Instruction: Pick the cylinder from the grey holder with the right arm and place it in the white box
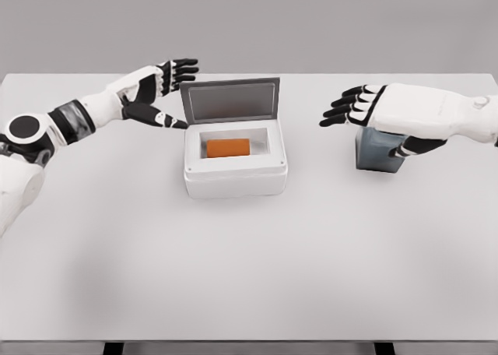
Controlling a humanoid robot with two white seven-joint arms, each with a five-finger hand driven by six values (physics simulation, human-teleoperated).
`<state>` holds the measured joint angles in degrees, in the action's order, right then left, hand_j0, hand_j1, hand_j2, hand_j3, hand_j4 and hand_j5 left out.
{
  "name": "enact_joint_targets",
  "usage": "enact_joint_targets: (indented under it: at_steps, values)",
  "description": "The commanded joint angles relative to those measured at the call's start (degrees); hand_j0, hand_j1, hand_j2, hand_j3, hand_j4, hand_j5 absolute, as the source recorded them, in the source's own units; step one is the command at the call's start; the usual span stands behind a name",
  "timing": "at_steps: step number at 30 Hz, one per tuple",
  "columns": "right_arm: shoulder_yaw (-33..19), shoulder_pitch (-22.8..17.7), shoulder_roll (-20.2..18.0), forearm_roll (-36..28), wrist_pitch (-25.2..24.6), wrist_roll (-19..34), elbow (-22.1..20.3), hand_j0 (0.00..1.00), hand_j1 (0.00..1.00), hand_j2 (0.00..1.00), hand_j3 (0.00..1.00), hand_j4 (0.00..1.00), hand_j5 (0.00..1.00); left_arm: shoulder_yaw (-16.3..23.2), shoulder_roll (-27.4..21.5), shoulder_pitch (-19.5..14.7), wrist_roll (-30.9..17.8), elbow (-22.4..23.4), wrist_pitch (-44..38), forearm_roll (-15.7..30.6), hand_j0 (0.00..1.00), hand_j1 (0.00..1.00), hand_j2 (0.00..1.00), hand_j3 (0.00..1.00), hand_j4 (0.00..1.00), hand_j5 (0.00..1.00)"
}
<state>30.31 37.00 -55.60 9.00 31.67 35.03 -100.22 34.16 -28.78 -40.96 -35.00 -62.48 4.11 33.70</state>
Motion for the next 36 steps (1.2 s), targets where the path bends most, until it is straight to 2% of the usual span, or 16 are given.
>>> enact_joint_targets:
  at_steps: [1, 4, 6, 8, 10, 34, 36]
  values:
    - [-0.2, 0.1, 0.7, -0.3, -0.4, 0.0, 0.2, 1.00, 1.00, 1.00, 1.00, 1.00, 1.00, 0.1, -0.3, 0.1, 0.0, -1.4, 0.0, 0.5, 1.00, 1.00, 1.00, 1.00, 1.00, 1.00]
    - [-0.4, 0.4, 0.1, -0.3, -0.3, 0.0, 0.0, 1.00, 1.00, 1.00, 1.00, 1.00, 1.00, 0.9, -0.8, 0.4, 0.0, -1.9, 0.1, 1.3, 1.00, 1.00, 1.00, 1.00, 1.00, 1.00]
    - [-2.5, -0.2, 0.0, -0.3, -0.2, 0.0, 0.1, 1.00, 1.00, 1.00, 1.00, 1.00, 1.00, 1.0, -2.0, 0.4, 0.0, -3.0, 0.1, 1.4, 1.00, 1.00, 1.00, 1.00, 1.00, 1.00]
    - [-3.0, -0.4, -1.7, -0.3, 0.1, 0.0, -0.1, 1.00, 1.00, 1.00, 1.00, 1.00, 1.00, 1.1, -2.5, 1.2, 0.0, -4.1, 0.1, 2.7, 1.00, 1.00, 1.00, 1.00, 1.00, 1.00]
    - [-3.0, -0.5, -1.8, -0.3, 0.1, 0.0, -0.2, 1.00, 1.00, 1.00, 1.00, 1.00, 1.00, 1.4, -3.9, 1.6, 0.0, -4.9, 0.1, 3.7, 1.00, 1.00, 1.00, 1.00, 1.00, 1.00]
    - [-3.0, -0.6, -2.3, -0.2, 0.2, 0.0, -0.2, 1.00, 1.00, 1.00, 1.00, 1.00, 1.00, 1.2, -6.8, 4.9, 0.0, -13.3, 0.3, 3.8, 1.00, 1.00, 1.00, 1.00, 1.00, 1.00]
    - [-3.0, -0.7, -2.3, -0.3, 0.1, 0.0, -0.2, 1.00, 1.00, 1.00, 1.00, 1.00, 1.00, 1.2, -8.4, 5.1, 0.0, -14.2, 0.3, 3.8, 1.00, 1.00, 1.00, 1.00, 1.00, 1.00]
